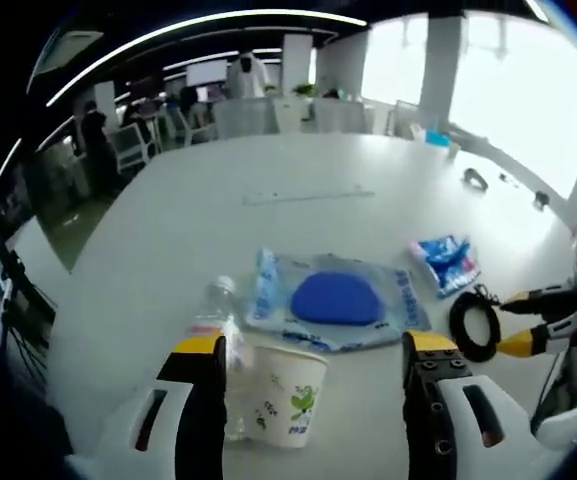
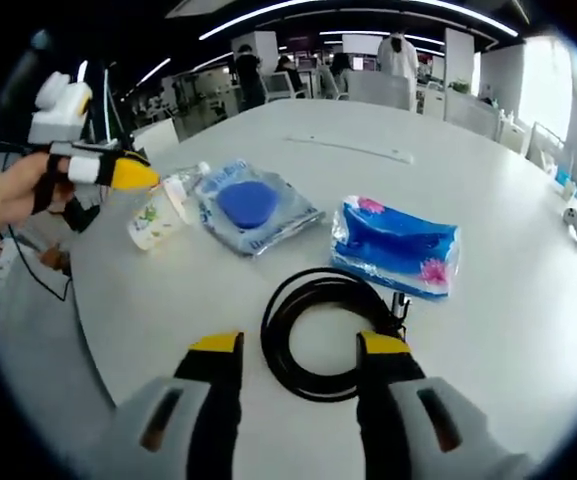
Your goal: Arrange the tabletop items into an orderly group along one side of the table until the central work area is clear of visible clutter.
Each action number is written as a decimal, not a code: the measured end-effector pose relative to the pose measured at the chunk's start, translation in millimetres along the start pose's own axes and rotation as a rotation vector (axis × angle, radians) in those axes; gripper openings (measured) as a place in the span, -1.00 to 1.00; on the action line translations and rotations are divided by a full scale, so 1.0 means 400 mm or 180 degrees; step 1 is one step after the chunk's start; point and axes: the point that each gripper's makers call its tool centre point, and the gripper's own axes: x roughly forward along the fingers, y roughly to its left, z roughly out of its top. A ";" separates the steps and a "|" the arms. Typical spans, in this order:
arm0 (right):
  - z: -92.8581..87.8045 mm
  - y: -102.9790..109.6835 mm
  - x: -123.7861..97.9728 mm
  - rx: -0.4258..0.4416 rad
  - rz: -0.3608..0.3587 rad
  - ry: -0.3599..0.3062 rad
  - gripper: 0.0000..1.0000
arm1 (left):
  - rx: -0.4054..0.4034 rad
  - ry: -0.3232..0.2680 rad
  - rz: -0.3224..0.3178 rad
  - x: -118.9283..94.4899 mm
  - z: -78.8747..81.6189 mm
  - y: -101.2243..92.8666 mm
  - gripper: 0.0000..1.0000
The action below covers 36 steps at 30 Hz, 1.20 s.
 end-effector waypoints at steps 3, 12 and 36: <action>0.006 0.009 0.001 0.0012 0.0020 -0.0009 -0.15 | -0.0028 0.0006 0.0012 -0.001 0.000 0.020 0.35; 0.026 0.051 0.018 0.0016 0.0106 -0.0017 -0.17 | -0.0090 0.0022 0.0056 -0.002 0.001 0.093 0.33; 0.096 0.146 0.068 -0.0068 0.0427 -0.0026 -0.24 | -0.0272 0.0055 0.0058 0.008 -0.010 0.157 0.30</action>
